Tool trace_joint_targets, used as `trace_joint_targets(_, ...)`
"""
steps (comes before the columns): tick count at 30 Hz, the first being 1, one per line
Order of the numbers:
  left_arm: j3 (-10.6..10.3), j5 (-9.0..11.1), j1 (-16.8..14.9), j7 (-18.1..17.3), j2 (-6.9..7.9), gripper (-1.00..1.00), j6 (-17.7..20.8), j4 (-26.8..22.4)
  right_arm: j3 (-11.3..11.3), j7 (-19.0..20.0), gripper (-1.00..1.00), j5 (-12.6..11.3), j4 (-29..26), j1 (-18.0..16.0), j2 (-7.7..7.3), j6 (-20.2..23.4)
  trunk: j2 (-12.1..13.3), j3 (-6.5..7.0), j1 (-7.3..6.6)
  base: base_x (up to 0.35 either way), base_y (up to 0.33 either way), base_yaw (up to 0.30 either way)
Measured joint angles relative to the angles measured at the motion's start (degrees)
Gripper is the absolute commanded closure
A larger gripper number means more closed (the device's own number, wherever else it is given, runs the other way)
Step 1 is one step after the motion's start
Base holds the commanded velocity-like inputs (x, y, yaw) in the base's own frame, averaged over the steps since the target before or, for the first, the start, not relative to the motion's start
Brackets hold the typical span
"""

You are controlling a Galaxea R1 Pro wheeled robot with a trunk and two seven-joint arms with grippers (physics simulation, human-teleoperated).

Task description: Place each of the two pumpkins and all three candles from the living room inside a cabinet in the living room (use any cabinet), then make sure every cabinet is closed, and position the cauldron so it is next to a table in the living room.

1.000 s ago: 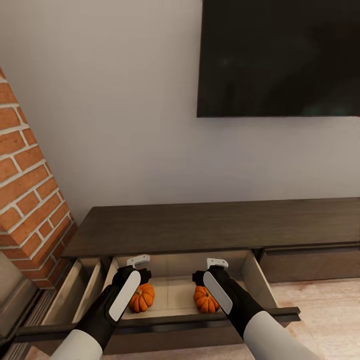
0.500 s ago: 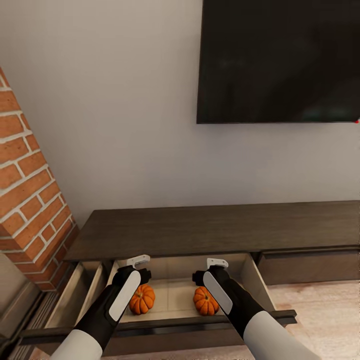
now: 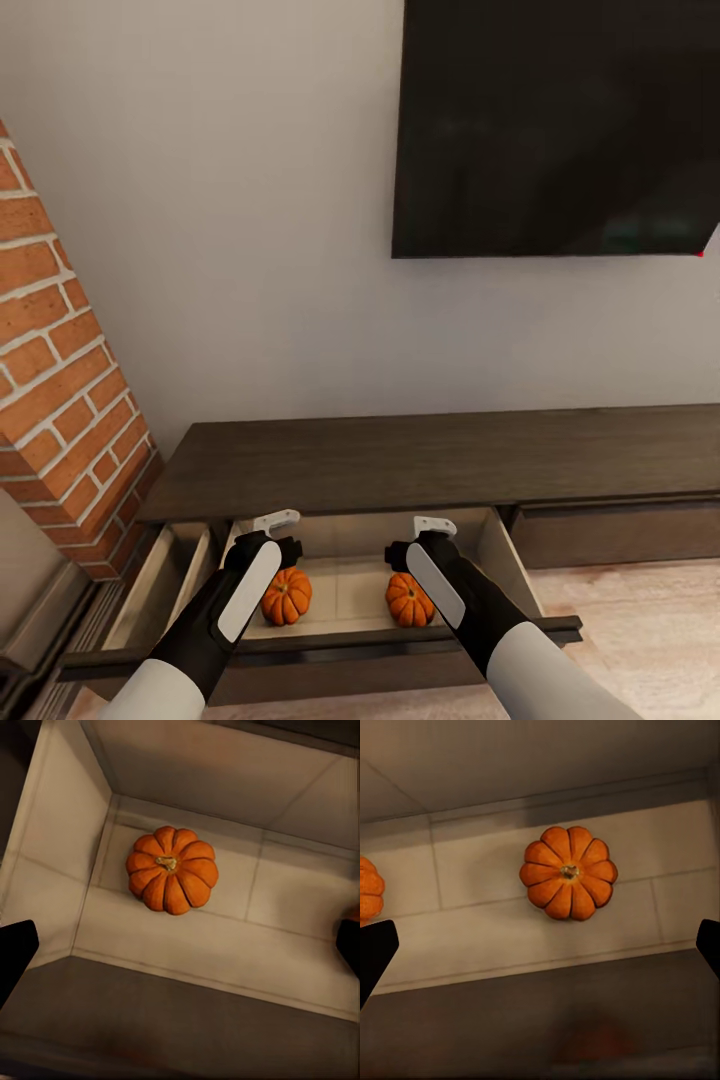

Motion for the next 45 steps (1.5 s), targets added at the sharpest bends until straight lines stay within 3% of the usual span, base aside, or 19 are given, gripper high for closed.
trace_joint_targets(45, 0.05, -0.09, 0.0, 0.0, 0.08, -1.0, 0.0, -0.09, 0.0, 0.0, -1.0, -0.04, -0.26, 0.0, 0.0, 0.0, 18.05, 8.08, -9.88, -0.071, 0.0, 0.0)
